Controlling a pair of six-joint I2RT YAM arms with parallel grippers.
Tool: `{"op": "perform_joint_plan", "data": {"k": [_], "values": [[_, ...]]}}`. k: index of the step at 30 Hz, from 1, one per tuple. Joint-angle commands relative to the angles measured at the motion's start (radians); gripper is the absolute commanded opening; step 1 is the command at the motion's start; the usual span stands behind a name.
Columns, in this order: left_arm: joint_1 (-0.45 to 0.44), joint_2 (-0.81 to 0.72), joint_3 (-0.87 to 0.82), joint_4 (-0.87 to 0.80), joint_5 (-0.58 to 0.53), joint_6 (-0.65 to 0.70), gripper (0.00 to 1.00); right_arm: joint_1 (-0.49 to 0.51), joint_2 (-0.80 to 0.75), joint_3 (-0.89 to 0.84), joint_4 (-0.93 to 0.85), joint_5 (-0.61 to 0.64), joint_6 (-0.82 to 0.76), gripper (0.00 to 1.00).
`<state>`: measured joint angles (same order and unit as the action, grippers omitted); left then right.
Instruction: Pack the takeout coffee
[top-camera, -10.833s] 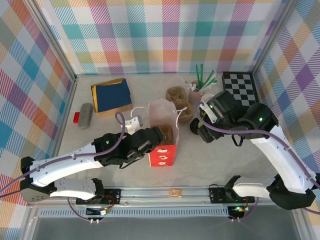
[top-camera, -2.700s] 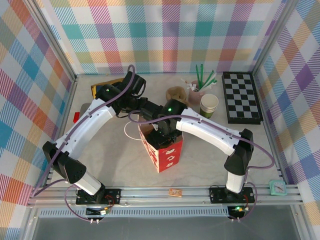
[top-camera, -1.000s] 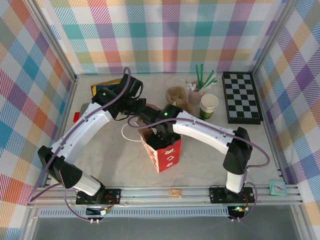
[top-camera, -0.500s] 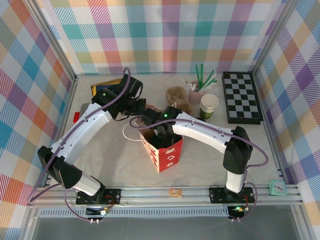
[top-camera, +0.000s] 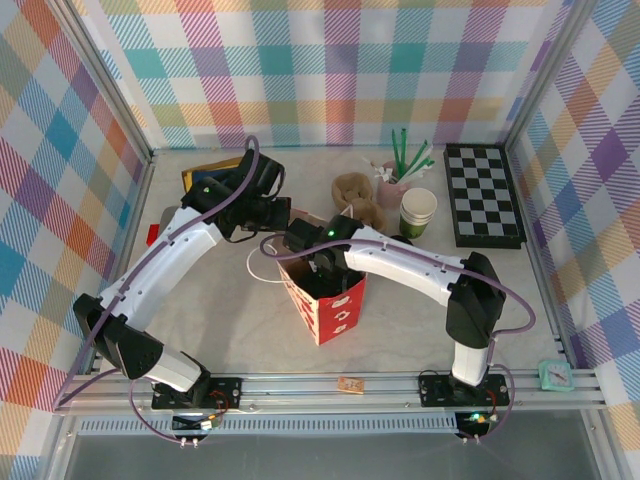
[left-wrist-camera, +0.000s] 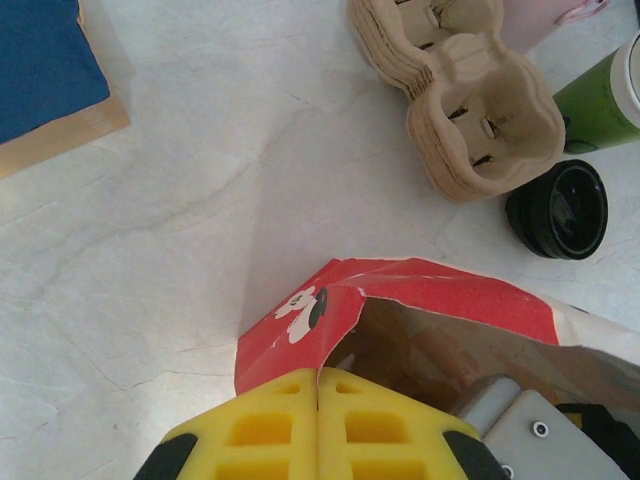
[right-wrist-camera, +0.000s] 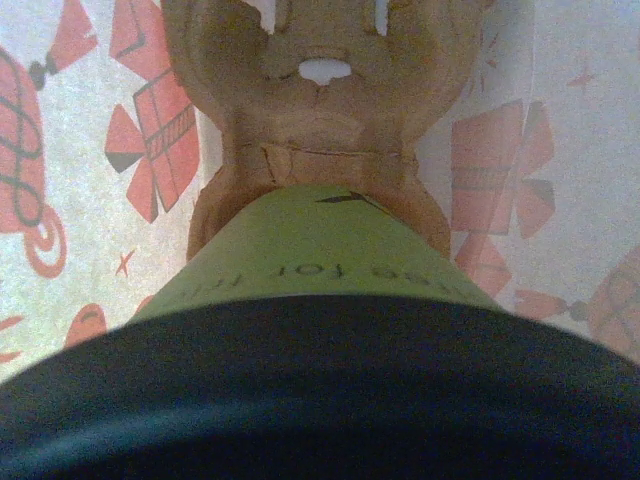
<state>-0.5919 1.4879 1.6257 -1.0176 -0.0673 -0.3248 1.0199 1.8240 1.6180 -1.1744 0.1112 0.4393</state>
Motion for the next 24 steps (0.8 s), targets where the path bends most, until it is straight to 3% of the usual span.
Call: {"op": "perform_joint_plan", "data": {"k": [1, 24], "values": [[0.004, -0.023, -0.007, -0.009, 0.007, -0.005, 0.00, -0.009, -0.023, -0.018, 0.002, 0.001, 0.018, 0.57], [0.004, -0.027, -0.007, -0.014, -0.015, -0.009, 0.00, -0.017, -0.052, -0.017, -0.010, -0.006, 0.013, 0.56]]}}
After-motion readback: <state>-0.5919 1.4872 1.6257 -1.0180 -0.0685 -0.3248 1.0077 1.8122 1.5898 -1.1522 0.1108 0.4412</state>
